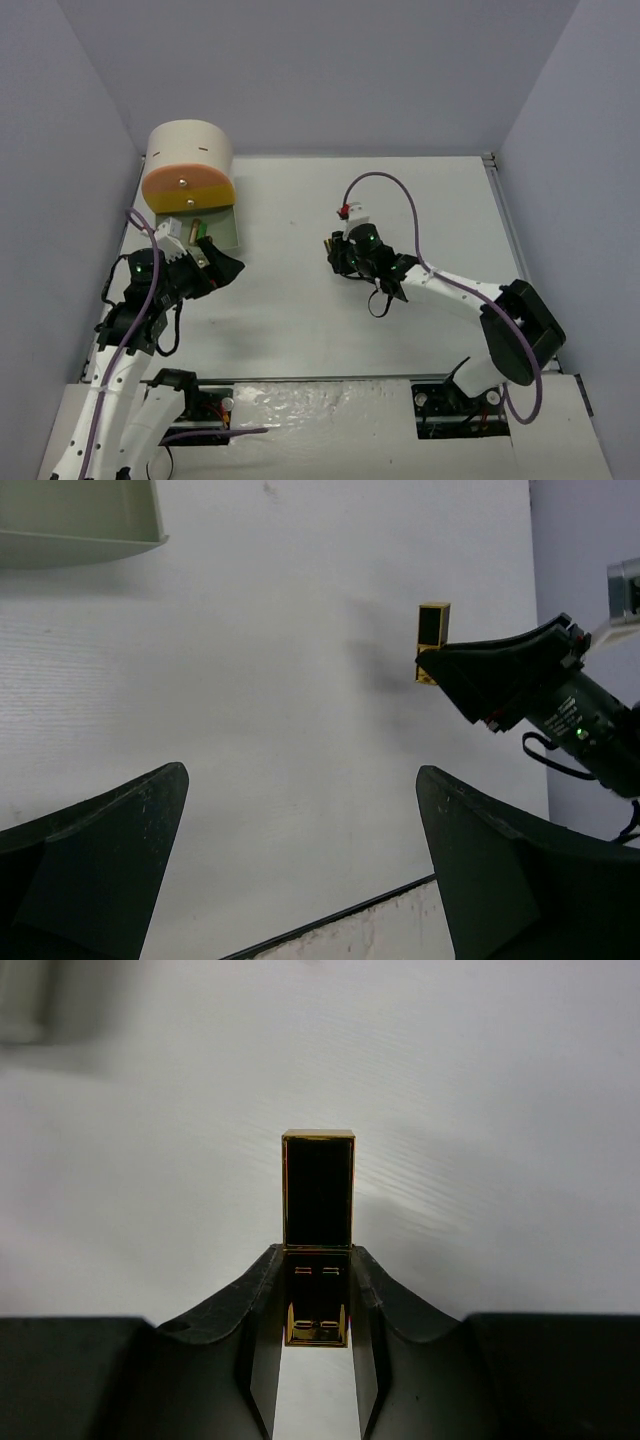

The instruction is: Organize the makeup

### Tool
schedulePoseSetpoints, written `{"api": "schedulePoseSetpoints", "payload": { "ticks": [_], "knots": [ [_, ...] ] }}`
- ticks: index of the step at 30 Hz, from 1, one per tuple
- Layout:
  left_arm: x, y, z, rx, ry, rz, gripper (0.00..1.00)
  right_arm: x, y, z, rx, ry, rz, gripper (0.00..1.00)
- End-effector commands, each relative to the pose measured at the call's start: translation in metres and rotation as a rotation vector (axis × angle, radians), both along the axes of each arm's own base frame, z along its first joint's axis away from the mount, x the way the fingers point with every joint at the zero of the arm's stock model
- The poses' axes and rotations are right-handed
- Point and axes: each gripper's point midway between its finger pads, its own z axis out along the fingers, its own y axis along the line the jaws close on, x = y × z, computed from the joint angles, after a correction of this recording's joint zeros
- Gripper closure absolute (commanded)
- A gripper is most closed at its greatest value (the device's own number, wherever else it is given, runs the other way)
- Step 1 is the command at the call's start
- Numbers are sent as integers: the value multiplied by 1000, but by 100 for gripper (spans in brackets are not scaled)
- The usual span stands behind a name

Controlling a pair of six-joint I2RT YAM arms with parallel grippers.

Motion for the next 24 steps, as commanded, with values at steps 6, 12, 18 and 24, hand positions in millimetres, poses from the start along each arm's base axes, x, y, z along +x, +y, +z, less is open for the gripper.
{"api": "schedulePoseSetpoints", "payload": {
  "ticks": [6, 12, 18, 24],
  "knots": [
    [11, -54, 54, -152, -123, -86, 3, -60, 124, 118, 288, -378, 327, 100],
    [13, -72, 43, -108, -106, -83, 3, -80, 149, 125, 307, -416, 401, 100],
    [16, -82, 34, -95, -96, -78, 8, -97, 159, 133, 352, -428, 463, 100],
    [18, -90, 28, -103, -91, -84, 32, -100, 158, 137, 378, -436, 466, 100]
  ]
}}
